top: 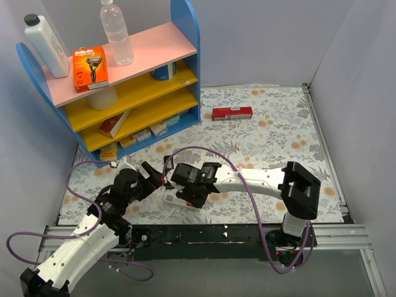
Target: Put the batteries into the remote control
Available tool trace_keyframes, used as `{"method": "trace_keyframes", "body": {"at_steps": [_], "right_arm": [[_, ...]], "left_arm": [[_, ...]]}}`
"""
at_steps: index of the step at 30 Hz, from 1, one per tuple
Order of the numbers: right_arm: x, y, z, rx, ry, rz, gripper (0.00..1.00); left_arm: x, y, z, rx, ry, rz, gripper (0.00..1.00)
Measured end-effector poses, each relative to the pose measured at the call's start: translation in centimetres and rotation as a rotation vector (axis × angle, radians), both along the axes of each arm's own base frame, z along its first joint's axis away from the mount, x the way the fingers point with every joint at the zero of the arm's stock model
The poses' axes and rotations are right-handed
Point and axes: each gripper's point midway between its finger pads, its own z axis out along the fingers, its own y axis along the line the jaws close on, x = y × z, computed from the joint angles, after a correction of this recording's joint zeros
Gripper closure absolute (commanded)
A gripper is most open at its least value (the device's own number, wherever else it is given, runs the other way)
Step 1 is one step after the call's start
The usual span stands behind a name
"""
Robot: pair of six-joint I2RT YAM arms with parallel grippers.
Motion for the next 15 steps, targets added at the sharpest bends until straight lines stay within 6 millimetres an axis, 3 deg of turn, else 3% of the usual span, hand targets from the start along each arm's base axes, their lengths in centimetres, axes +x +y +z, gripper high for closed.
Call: {"method": "trace_keyframes", "body": {"at_steps": [15], "right_arm": [[0.7,1.5,-1.6,-0.053,-0.009,0.098,0.80]], "left_arm": [[-0.5,3.4,-0.2,0.049,-0.014,0.153,0.10]]}}
